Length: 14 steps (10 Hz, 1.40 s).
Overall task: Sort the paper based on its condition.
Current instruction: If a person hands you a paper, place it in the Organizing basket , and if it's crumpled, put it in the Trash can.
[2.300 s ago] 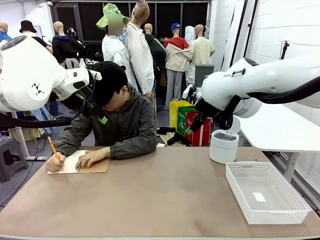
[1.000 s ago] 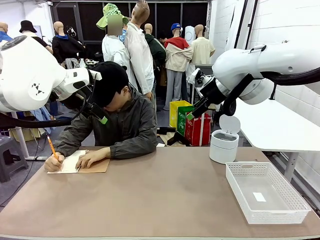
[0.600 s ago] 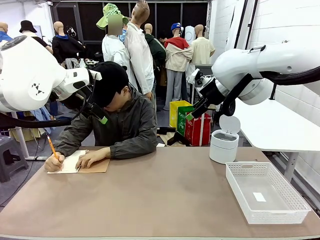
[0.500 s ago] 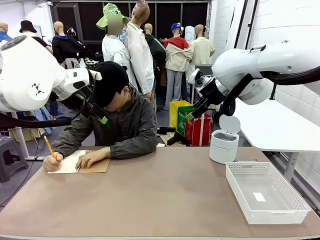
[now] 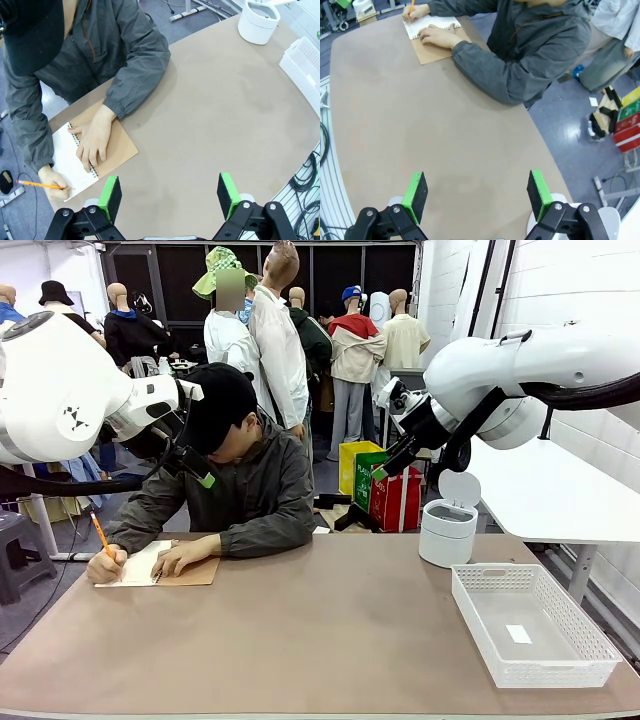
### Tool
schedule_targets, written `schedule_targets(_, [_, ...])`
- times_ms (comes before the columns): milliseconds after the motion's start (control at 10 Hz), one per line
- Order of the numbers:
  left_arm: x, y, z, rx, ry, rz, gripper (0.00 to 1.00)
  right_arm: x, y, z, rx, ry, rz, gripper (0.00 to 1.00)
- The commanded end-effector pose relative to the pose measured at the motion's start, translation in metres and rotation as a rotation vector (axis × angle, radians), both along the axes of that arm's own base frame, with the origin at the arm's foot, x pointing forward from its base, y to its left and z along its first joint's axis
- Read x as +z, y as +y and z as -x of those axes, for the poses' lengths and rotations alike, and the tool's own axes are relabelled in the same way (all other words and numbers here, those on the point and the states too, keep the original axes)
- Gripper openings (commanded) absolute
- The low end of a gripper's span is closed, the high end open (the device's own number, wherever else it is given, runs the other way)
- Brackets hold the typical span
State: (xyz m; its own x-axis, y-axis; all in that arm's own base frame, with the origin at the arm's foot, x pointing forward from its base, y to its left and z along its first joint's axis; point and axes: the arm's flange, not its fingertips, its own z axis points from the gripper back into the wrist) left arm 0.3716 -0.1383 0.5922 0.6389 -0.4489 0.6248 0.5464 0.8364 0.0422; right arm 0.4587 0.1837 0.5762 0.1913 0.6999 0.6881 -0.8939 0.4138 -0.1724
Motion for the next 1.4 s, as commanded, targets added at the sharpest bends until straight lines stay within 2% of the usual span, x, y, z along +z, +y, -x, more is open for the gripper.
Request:
schedule_targets(0, [0.0015,0.0010,-0.0004,0.001,-0.002,0.003,1.00,0.0010,-0.0003,0.0003,-0.008,0.004,-0.002,1.00])
schedule_targets(1300, [0.0015,0.0010,-0.0004,0.001,-0.002,0.003,1.00,0.0010,-0.0003,0.0003,-0.008,0.004,-0.002,1.00])
